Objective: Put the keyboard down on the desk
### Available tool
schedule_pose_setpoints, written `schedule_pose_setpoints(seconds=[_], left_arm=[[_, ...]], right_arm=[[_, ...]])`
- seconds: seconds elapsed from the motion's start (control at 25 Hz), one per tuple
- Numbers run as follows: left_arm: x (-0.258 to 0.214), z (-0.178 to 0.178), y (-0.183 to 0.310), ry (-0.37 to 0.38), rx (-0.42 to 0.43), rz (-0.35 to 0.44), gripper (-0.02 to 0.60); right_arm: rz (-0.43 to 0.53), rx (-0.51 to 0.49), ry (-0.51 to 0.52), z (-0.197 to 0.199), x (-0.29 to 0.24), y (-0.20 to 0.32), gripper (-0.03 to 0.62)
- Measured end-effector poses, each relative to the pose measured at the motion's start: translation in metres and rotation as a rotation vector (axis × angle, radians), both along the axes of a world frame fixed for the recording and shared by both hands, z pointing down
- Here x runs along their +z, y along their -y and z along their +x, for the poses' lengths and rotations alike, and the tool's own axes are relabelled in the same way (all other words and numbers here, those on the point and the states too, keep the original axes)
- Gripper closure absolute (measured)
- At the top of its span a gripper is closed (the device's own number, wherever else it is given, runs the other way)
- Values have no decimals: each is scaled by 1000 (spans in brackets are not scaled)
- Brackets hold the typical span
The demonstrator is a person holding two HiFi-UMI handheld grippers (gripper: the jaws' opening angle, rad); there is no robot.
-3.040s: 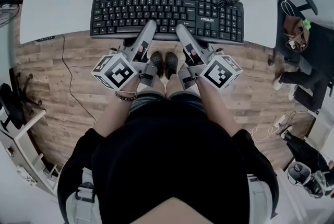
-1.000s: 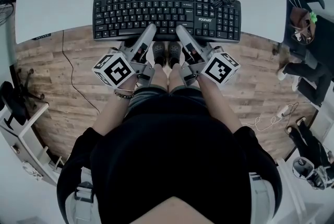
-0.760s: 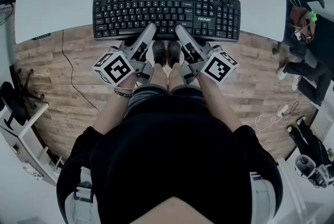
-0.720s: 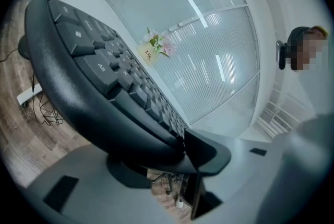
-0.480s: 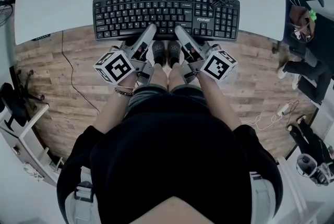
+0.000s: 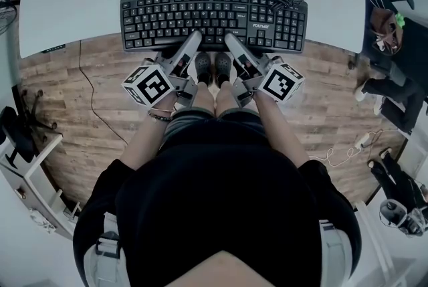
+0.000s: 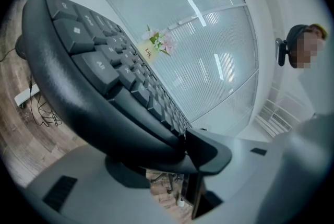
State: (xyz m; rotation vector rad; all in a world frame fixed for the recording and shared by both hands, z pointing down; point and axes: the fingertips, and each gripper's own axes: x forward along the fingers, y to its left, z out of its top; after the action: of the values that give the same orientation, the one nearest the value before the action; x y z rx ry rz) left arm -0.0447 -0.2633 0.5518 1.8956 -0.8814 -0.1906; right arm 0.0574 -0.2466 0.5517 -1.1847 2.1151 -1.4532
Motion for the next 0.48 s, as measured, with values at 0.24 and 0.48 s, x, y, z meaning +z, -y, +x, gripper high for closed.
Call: schedule_pose_setpoints(seconds=[0.24,0.48], left_arm=[[7,0,-2,16,4,-51,346],[14,-5,-1,103,-7,-42,278]], right_arm=[[-64,1,-40,4,14,1,309],[-81,2,-47,8,24,1,266]])
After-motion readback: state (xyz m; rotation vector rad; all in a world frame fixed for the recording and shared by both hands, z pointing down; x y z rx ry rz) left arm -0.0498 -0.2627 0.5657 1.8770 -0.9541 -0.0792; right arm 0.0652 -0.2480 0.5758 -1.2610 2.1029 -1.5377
